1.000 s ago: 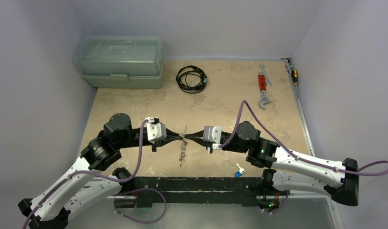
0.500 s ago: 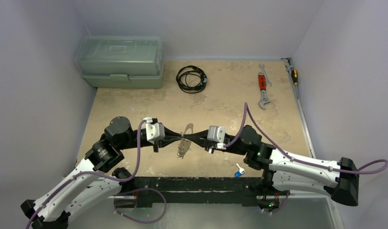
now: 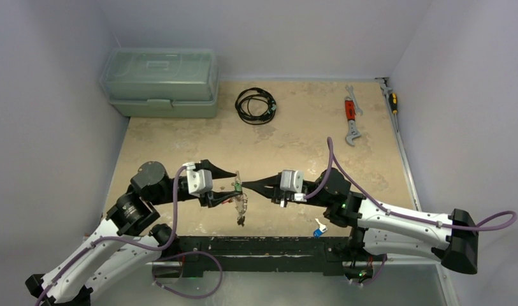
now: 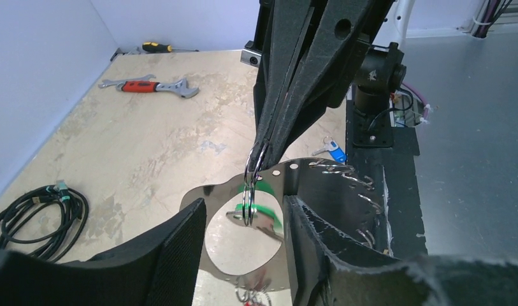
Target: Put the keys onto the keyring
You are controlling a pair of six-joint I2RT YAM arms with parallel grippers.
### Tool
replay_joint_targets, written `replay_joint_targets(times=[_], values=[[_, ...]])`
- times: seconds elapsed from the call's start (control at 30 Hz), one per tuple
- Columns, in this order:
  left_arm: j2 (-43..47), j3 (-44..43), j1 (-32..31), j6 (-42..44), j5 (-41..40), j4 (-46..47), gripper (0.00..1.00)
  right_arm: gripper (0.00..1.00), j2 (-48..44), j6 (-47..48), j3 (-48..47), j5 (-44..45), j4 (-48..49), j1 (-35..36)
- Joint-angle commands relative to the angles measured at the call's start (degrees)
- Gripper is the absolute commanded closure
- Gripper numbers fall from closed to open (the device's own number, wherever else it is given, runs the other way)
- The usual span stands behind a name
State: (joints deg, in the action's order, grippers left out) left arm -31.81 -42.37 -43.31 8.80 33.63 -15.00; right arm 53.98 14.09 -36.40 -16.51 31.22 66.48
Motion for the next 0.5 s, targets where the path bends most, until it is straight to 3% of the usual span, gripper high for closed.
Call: replay_joint_targets(times=[0.0,0.17,0.47], values=[[1.2,-2.5,-0.3,1.0,0.2,1.2,0.55,1.00,-1.7,-0.7,-0.5,-1.5,3.2,0.3],[1.9,-2.6,-0.4,0.7,1.9,2.9,0.65,1.00,-1.9,-0.8,-0.5,-2.0,2.9,0.3],[1.1,-2.1,-0.3,0.5,3.9,4.7,0.70,1.00,-1.7,-1.0,-0.6,-2.5,3.1,0.3]])
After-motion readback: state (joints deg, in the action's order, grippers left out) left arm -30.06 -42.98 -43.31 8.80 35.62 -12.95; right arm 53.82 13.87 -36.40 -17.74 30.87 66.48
